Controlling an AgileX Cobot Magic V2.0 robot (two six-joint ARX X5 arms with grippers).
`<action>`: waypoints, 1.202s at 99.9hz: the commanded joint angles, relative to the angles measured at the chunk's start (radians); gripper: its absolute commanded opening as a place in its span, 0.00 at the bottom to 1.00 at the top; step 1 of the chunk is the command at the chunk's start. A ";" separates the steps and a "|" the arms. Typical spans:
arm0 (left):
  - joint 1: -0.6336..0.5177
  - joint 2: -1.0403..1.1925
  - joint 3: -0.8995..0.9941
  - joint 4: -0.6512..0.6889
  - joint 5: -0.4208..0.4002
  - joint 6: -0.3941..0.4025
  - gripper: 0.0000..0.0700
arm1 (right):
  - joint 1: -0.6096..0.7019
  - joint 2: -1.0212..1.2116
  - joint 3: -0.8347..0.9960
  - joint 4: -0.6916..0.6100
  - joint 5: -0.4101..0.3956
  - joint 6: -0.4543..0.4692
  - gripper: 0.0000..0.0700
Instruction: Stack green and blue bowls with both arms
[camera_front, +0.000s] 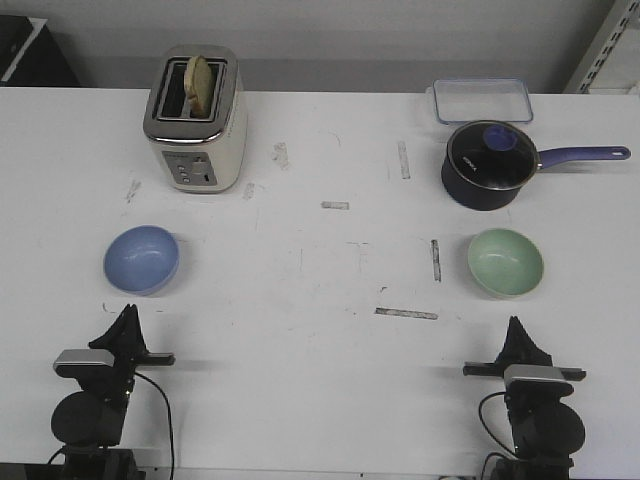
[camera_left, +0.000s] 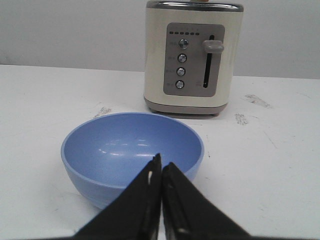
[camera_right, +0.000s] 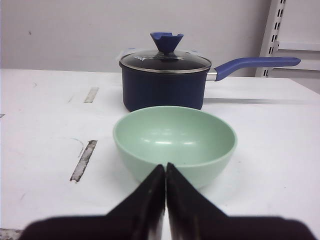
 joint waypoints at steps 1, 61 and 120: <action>0.001 -0.002 -0.021 0.012 -0.002 0.001 0.00 | -0.002 0.001 -0.002 0.013 0.000 0.003 0.00; 0.001 -0.002 -0.021 -0.006 -0.002 0.002 0.00 | -0.002 0.001 -0.002 0.013 0.000 0.003 0.00; 0.001 -0.002 -0.021 -0.024 -0.002 0.002 0.00 | -0.003 0.004 0.090 0.125 0.007 0.028 0.00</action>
